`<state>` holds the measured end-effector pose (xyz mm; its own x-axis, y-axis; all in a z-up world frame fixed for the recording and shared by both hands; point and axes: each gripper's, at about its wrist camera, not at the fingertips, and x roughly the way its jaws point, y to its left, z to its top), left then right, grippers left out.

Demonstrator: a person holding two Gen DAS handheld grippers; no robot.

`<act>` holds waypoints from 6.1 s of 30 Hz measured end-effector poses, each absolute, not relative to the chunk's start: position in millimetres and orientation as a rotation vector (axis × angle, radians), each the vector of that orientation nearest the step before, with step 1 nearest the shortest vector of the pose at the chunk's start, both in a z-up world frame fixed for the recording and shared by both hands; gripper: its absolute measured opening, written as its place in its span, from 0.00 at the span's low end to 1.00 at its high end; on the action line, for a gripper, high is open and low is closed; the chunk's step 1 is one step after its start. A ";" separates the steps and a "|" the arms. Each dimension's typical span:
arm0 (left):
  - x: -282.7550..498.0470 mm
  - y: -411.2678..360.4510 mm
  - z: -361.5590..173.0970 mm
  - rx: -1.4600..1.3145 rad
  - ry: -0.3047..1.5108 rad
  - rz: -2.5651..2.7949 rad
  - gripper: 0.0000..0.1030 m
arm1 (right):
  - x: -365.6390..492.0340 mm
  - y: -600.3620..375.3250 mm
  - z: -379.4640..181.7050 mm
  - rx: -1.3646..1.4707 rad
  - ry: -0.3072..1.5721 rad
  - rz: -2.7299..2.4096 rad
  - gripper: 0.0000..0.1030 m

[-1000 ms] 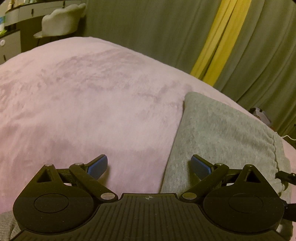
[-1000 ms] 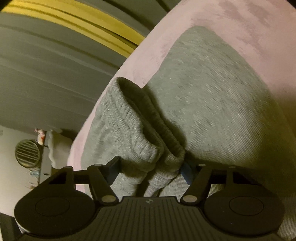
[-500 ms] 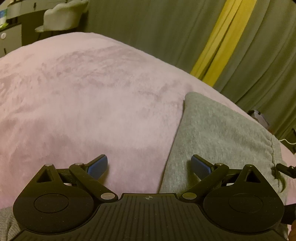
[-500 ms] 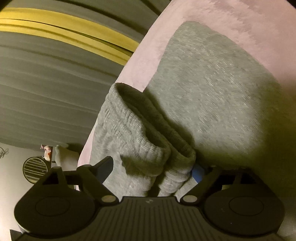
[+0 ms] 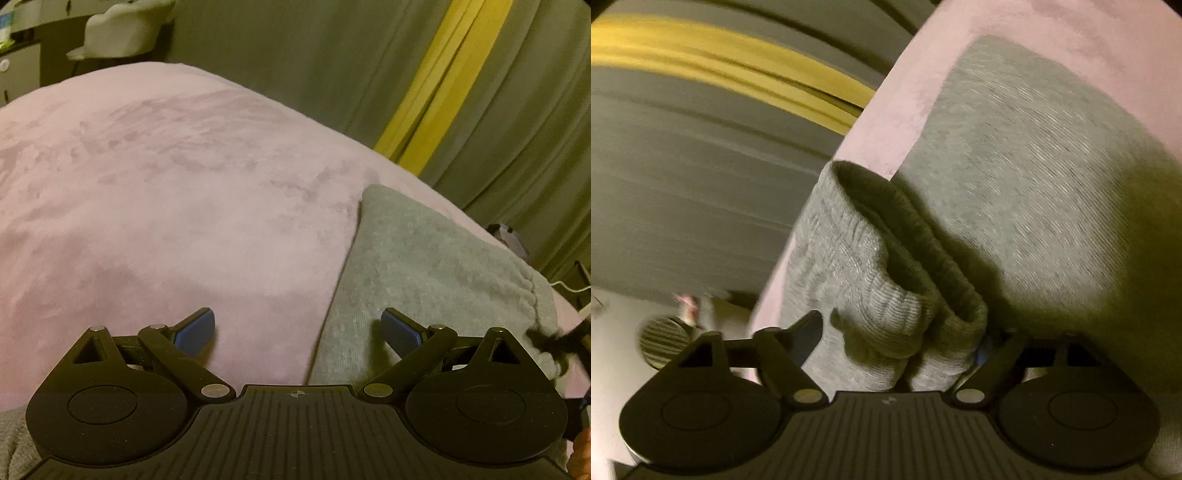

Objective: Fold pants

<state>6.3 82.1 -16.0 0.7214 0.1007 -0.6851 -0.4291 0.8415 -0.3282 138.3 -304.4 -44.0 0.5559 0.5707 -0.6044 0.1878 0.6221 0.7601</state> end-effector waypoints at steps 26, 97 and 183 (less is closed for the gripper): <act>9.4 -16.0 -9.4 -0.035 0.779 -0.123 0.98 | 106.2 -337.3 78.1 0.905 0.672 0.362 0.42; 127.8 -14.0 17.2 -0.114 0.755 0.008 0.93 | 104.2 -384.3 -31.7 0.535 0.976 0.083 0.96; 137.8 19.2 -15.2 -0.456 0.857 -0.200 0.25 | 158.6 -342.1 -2.7 0.492 0.964 0.388 0.55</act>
